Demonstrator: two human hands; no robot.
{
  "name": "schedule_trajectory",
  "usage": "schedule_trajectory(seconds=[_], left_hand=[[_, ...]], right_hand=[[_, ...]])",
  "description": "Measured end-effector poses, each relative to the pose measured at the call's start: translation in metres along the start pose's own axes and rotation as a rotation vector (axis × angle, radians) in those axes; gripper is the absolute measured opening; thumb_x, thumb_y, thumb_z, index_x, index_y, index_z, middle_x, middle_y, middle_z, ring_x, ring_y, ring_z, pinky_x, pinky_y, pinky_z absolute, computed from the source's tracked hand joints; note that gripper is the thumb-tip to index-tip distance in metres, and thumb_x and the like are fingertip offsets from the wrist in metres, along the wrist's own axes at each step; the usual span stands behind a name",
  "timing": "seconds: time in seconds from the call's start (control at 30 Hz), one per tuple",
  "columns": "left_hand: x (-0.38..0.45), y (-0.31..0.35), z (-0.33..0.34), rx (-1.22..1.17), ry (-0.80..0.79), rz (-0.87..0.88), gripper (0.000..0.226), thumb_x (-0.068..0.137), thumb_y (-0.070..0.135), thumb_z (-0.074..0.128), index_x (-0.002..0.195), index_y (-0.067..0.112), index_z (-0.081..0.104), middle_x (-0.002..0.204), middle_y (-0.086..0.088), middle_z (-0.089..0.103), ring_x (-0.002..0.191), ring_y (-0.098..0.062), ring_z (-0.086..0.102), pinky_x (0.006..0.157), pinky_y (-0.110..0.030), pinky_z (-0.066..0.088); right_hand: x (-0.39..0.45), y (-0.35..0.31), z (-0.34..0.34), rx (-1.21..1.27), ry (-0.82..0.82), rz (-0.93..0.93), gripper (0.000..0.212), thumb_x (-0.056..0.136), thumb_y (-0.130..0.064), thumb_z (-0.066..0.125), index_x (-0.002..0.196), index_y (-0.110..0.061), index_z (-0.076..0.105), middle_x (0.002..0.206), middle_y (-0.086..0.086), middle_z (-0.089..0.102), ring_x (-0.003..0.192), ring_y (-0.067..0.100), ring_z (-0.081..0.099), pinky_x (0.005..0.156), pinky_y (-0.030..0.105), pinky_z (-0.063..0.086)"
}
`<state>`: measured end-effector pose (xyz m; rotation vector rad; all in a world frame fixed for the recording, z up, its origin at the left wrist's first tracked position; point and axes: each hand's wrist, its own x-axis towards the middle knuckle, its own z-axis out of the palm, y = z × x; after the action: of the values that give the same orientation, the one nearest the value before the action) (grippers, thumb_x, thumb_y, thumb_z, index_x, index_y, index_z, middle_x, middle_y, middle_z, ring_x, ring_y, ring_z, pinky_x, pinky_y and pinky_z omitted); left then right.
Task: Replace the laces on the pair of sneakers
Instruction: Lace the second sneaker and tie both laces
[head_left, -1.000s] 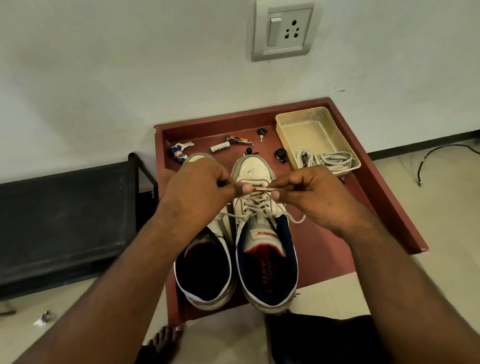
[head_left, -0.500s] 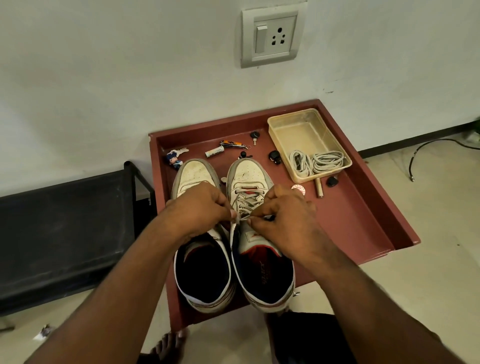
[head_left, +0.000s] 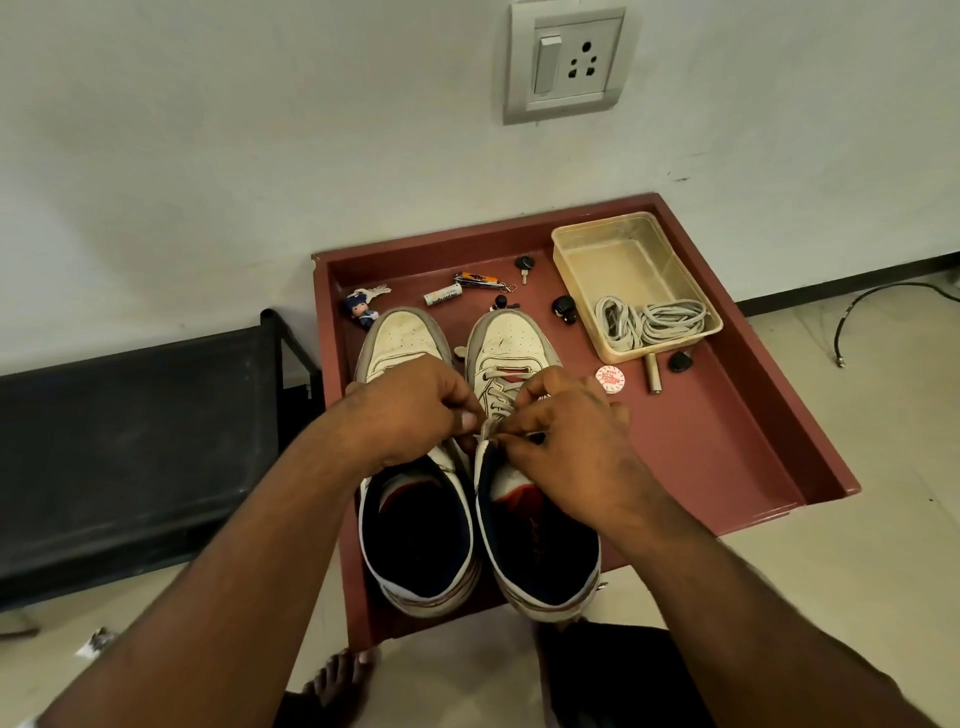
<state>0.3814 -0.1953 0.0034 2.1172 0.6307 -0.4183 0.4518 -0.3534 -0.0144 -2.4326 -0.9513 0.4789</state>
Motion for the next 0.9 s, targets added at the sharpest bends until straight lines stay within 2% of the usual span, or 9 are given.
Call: schedule_trajectory(seconds=[0.13, 0.27, 0.4, 0.43, 0.5, 0.57, 0.67, 0.83, 0.9], left_hand=[[0.003, -0.005, -0.001, 0.205, -0.024, 0.054, 0.015, 0.083, 0.021, 0.076, 0.081, 0.035, 0.072, 0.090, 0.015, 0.070, 0.098, -0.007, 0.062, 0.102, -0.043, 0.042], [-0.008, -0.004, -0.022, 0.285, 0.129, 0.047, 0.015, 0.084, 0.032, 0.075, 0.073, 0.036, 0.065, 0.092, 0.019, 0.060, 0.104, -0.011, 0.054, 0.092, -0.032, 0.038], [-0.029, -0.060, -0.099, 0.327, 0.572, -0.297, 0.017, 0.081, 0.044, 0.072, 0.070, 0.035, 0.064, 0.097, 0.002, 0.063, 0.106, -0.032, 0.056, 0.103, -0.052, 0.038], [-0.036, -0.075, -0.113, 0.408, 0.605, -0.425, 0.017, 0.075, 0.050, 0.070, 0.073, 0.034, 0.066, 0.098, -0.003, 0.061, 0.109, -0.037, 0.054, 0.104, -0.057, 0.037], [-0.043, -0.081, -0.114, 0.598, 0.454, -0.551, 0.034, 0.067, 0.062, 0.061, 0.091, 0.039, 0.065, 0.116, -0.006, 0.056, 0.129, -0.040, 0.040, 0.108, -0.067, 0.024], [-0.040, -0.056, -0.087, 0.657, 0.300, -0.362, 0.026, 0.081, 0.058, 0.059, 0.107, 0.052, 0.057, 0.156, -0.001, 0.026, 0.149, -0.036, 0.003, 0.113, -0.071, 0.004], [-0.024, 0.000, -0.026, 0.543, 0.137, -0.021, 0.023, 0.092, 0.043, 0.061, 0.112, 0.053, 0.062, 0.164, 0.013, -0.004, 0.149, -0.026, -0.020, 0.113, -0.064, -0.007], [-0.012, 0.015, 0.008, 0.584, 0.069, 0.005, 0.018, 0.091, 0.032, 0.064, 0.105, 0.042, 0.071, 0.162, 0.016, 0.013, 0.151, -0.026, -0.009, 0.111, -0.067, -0.008], [-0.022, 0.006, -0.019, 0.431, 0.136, -0.021, 0.011, 0.089, 0.037, 0.068, 0.099, 0.038, 0.072, 0.155, 0.017, 0.034, 0.149, -0.023, 0.017, 0.114, -0.061, 0.009]], right_hand=[[0.002, -0.002, 0.001, -0.023, -0.043, 0.005, 0.014, 0.087, -0.041, 0.066, 0.098, -0.040, 0.074, 0.106, -0.022, 0.048, 0.107, 0.007, 0.034, 0.087, 0.033, 0.022], [0.002, 0.001, -0.001, -0.031, -0.078, -0.005, 0.014, 0.087, -0.043, 0.064, 0.099, -0.042, 0.073, 0.111, -0.027, 0.047, 0.111, 0.005, 0.030, 0.091, 0.033, 0.019], [0.002, 0.001, -0.002, -0.032, -0.098, -0.007, 0.013, 0.086, -0.042, 0.066, 0.096, -0.043, 0.073, 0.120, -0.029, 0.046, 0.115, 0.002, 0.026, 0.095, 0.034, 0.017], [0.002, 0.000, -0.003, -0.034, -0.100, -0.004, 0.012, 0.086, -0.041, 0.066, 0.096, -0.042, 0.073, 0.122, -0.028, 0.047, 0.118, 0.003, 0.026, 0.096, 0.035, 0.017], [0.003, -0.002, -0.003, -0.039, -0.105, 0.002, 0.013, 0.086, -0.039, 0.067, 0.096, -0.040, 0.074, 0.128, -0.027, 0.047, 0.123, 0.005, 0.026, 0.098, 0.036, 0.016], [0.004, -0.004, -0.004, -0.041, -0.109, 0.010, 0.013, 0.086, -0.037, 0.067, 0.096, -0.039, 0.074, 0.130, -0.026, 0.047, 0.126, 0.004, 0.025, 0.096, 0.035, 0.014], [0.004, -0.005, -0.004, -0.042, -0.107, 0.013, 0.013, 0.085, -0.035, 0.068, 0.095, -0.039, 0.075, 0.132, -0.026, 0.046, 0.128, 0.005, 0.023, 0.102, 0.038, 0.015], [0.004, -0.005, -0.006, -0.066, -0.118, 0.029, 0.011, 0.083, -0.032, 0.069, 0.090, -0.038, 0.075, 0.137, -0.022, 0.045, 0.132, 0.007, 0.023, 0.107, 0.040, 0.013], [0.003, -0.006, -0.010, -0.062, -0.130, 0.045, 0.011, 0.081, -0.039, 0.070, 0.091, -0.043, 0.073, 0.138, -0.021, 0.043, 0.134, 0.010, 0.023, 0.108, 0.043, 0.013]])
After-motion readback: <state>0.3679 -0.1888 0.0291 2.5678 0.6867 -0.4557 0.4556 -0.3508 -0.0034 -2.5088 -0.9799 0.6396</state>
